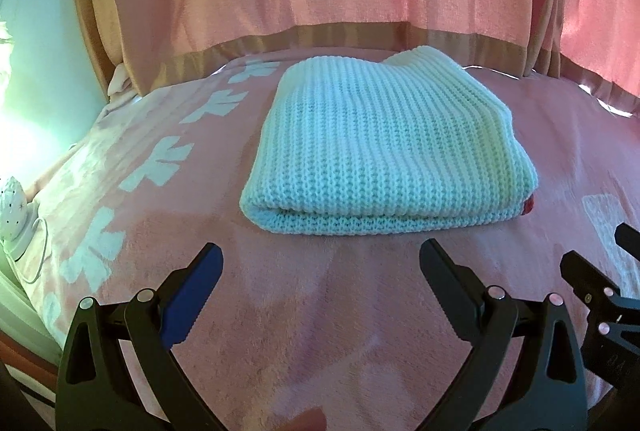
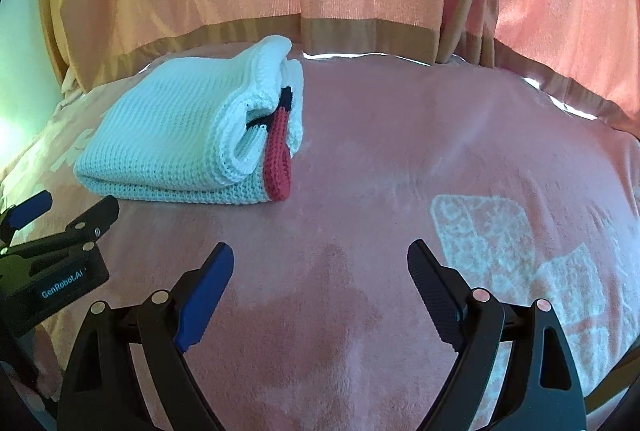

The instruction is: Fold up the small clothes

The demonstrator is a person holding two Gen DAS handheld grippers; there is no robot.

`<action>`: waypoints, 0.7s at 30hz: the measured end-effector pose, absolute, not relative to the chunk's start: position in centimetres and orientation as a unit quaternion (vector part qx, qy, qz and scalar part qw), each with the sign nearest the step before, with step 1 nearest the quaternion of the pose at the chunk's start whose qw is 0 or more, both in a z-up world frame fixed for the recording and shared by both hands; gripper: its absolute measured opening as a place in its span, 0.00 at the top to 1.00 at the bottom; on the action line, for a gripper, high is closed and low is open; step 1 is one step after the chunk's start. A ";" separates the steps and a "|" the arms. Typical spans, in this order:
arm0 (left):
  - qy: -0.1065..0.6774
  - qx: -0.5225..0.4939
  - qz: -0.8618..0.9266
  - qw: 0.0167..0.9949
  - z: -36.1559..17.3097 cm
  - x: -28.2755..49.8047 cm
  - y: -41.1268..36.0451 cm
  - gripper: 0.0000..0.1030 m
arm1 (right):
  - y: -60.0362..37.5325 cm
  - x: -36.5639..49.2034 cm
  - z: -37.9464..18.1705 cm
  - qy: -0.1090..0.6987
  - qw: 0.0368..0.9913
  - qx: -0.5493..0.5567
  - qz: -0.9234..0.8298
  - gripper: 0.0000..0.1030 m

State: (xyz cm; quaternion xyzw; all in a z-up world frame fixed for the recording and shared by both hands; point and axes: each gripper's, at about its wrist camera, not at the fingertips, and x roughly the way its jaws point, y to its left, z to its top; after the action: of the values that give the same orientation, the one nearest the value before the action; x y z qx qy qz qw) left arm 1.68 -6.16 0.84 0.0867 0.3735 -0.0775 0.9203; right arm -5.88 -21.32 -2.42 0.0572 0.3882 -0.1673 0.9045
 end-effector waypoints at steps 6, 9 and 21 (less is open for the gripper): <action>0.372 0.083 -0.076 0.921 0.9 1.7 -5.9 0.06 | -21.5 -5.8 -2.5 0.391 0.905 0.053 -0.162 0.16; 0.369 0.088 -0.075 0.922 1.0 1.6 -5.8 0.06 | -21.5 -5.8 -2.5 0.391 0.905 0.053 -0.161 0.16; 0.376 0.083 -0.083 0.919 0.5 1.4 -5.5 0.06 | -20.7 -5.8 -2.7 0.391 0.906 0.052 -0.156 0.16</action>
State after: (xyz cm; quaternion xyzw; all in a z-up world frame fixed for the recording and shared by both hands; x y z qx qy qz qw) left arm 1.43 -5.50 0.52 0.0834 0.3757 -0.0826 0.9193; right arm -5.78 -20.67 -2.66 0.0516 0.3912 -0.1560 0.9055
